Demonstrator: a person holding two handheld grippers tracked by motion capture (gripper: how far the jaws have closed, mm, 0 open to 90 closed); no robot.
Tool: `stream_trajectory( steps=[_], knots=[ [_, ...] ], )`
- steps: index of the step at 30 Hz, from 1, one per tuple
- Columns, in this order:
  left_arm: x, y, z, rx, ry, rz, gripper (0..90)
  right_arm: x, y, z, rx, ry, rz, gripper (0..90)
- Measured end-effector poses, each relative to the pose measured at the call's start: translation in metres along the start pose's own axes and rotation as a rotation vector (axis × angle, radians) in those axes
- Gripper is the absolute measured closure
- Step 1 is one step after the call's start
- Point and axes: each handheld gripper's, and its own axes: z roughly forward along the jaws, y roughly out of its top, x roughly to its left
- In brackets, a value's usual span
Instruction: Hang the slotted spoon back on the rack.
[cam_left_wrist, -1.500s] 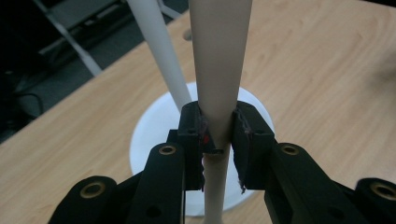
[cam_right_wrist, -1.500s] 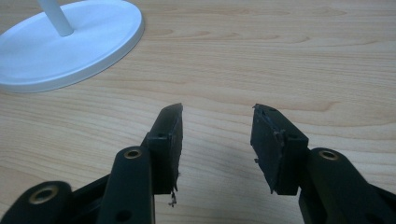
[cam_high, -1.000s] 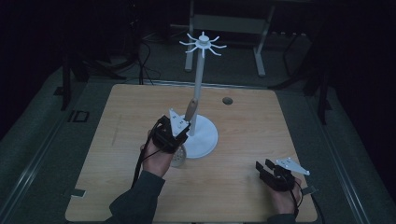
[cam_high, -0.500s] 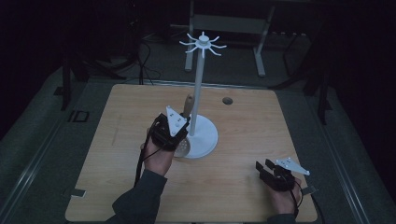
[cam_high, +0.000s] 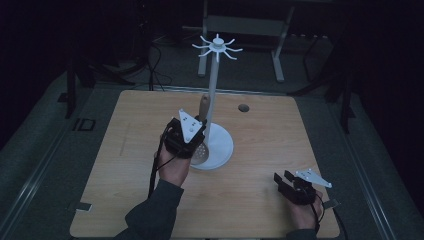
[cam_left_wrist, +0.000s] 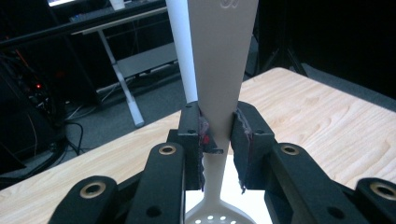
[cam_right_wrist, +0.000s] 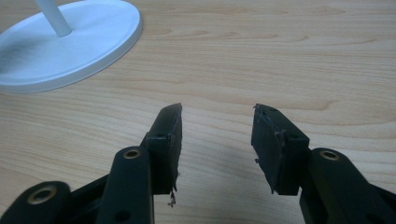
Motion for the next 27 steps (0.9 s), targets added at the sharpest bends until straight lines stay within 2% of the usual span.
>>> stream_trajectory(
  steps=[7,18,27],
  knots=[
    [-0.003,0.010,-0.001,-0.008,0.019,-0.008,74.6,0.000,0.000,0.001,0.001,-0.002,-0.004,52.7],
    [-0.003,0.017,-0.001,-0.025,0.042,-0.050,74.6,-0.001,0.000,0.000,-0.003,-0.005,0.001,52.6],
    [-0.004,0.023,-0.002,-0.040,0.064,-0.066,74.7,-0.001,-0.001,0.000,-0.001,-0.007,0.000,52.6]
  ],
)
